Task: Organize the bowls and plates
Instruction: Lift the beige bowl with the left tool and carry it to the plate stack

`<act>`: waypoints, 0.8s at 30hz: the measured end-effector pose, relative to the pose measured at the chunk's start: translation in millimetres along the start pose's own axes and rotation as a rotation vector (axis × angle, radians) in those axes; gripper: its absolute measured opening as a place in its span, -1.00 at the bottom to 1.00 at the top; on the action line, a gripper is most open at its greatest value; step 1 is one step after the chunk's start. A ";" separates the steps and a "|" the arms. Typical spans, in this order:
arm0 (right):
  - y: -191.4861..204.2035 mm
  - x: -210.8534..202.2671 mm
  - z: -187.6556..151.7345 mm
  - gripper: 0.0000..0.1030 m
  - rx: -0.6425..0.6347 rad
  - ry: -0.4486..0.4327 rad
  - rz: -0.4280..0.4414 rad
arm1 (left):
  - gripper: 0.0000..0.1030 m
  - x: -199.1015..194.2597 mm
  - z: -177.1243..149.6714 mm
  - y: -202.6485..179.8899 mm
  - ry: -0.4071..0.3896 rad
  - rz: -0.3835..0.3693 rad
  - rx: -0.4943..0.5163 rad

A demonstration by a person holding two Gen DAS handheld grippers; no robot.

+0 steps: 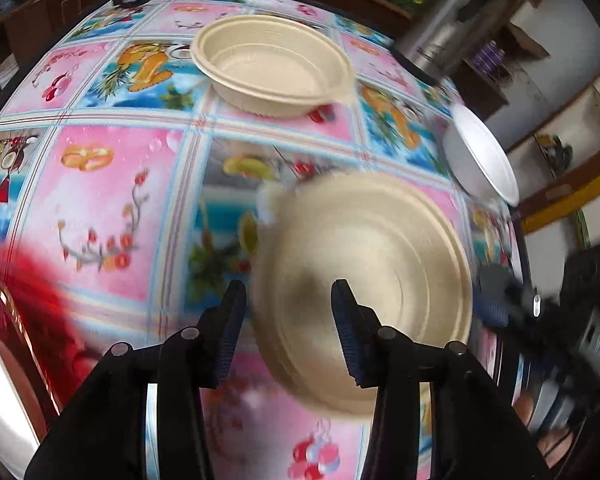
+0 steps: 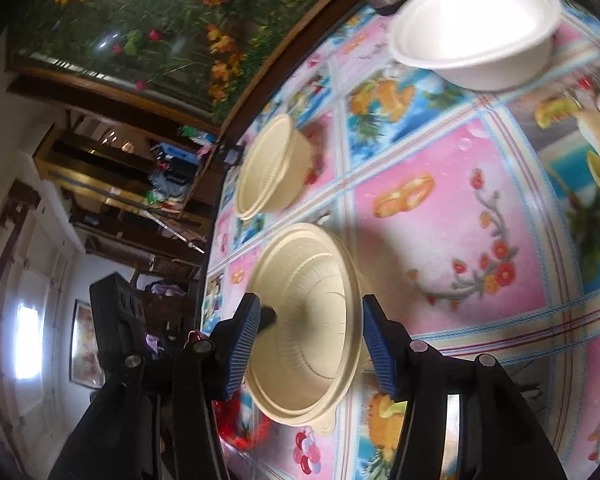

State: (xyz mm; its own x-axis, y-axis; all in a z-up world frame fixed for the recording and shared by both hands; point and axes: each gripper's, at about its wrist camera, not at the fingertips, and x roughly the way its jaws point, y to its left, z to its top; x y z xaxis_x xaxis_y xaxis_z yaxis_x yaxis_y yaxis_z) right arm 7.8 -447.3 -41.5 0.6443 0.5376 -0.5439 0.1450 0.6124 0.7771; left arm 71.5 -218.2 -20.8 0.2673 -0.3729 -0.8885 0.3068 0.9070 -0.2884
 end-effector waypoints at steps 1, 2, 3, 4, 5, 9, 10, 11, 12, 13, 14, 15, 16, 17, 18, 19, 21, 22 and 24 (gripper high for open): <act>4.4 -0.7 -0.3 0.08 -0.019 -0.006 0.009 | -0.18 -3.6 -8.0 -2.9 0.001 0.002 0.015; 8.9 -1.8 -1.0 0.17 -0.041 -0.016 0.020 | -0.18 -6.2 -15.3 -5.3 0.004 -0.006 0.027; 13.7 -3.2 -1.7 0.21 -0.068 -0.032 0.018 | -0.18 -8.0 -23.2 -7.6 0.013 -0.023 0.038; 17.1 -3.5 -3.2 0.27 -0.085 -0.041 0.007 | -0.18 -9.0 -31.4 -10.7 0.029 -0.035 0.057; 19.3 -4.0 -3.8 0.28 -0.101 -0.053 -0.009 | -0.18 -9.2 -39.0 -14.2 0.042 -0.045 0.075; 17.7 -4.0 -2.5 0.28 -0.093 -0.059 -0.015 | -0.18 -13.2 -57.3 -23.7 0.076 -0.091 0.119; 16.5 -5.4 -1.5 0.28 -0.086 -0.065 -0.013 | -0.18 -15.0 -59.4 -24.8 0.086 -0.104 0.130; 16.1 -7.3 -1.2 0.28 -0.084 -0.075 -0.020 | -0.18 -17.7 -61.4 -26.2 0.095 -0.117 0.146; 15.7 -10.1 0.0 0.28 -0.085 -0.091 -0.037 | -0.18 -21.0 -62.2 -26.2 0.091 -0.119 0.152; 15.1 -12.9 0.4 0.28 -0.085 -0.106 -0.050 | -0.18 -25.4 -61.4 -23.9 0.071 -0.107 0.145; 14.9 -15.2 1.2 0.28 -0.085 -0.118 -0.062 | -0.18 -30.2 -60.0 -20.6 0.047 -0.086 0.141; 14.4 -18.4 1.3 0.28 -0.086 -0.129 -0.063 | -0.17 -34.2 -56.2 -17.9 0.018 -0.061 0.139; 13.9 -20.4 1.3 0.28 -0.085 -0.134 -0.057 | -0.17 -36.4 -53.5 -15.1 -0.001 -0.050 0.131; 13.2 -22.3 0.8 0.28 -0.084 -0.135 -0.050 | -0.17 -38.7 -49.7 -11.2 -0.030 -0.039 0.114; 11.8 -23.7 0.4 0.28 -0.083 -0.136 -0.047 | -0.17 -40.6 -46.7 -7.4 -0.055 -0.026 0.097; 9.8 -25.9 -0.8 0.28 -0.081 -0.141 -0.043 | -0.17 -41.2 -44.7 -4.2 -0.069 -0.023 0.089; 4.8 -29.9 -5.0 0.23 -0.089 -0.143 -0.054 | -0.17 -41.8 -41.7 -1.9 -0.088 -0.016 0.093; 1.3 -33.7 -10.3 0.14 -0.089 -0.150 -0.071 | -0.17 -41.6 -40.2 -1.1 -0.098 -0.004 0.098; -4.1 -46.5 -29.1 0.07 -0.097 -0.174 -0.105 | -0.17 -39.3 -37.2 -4.6 -0.119 0.035 0.127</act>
State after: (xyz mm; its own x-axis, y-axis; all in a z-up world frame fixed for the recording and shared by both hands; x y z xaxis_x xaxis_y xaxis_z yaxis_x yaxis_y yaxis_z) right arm -44.6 -458.0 -28.7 0.7508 0.3646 -0.5508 0.1507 0.7174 0.6802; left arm 25.6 -200.5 2.2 0.3836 -0.3685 -0.8468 0.4060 0.8909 -0.2037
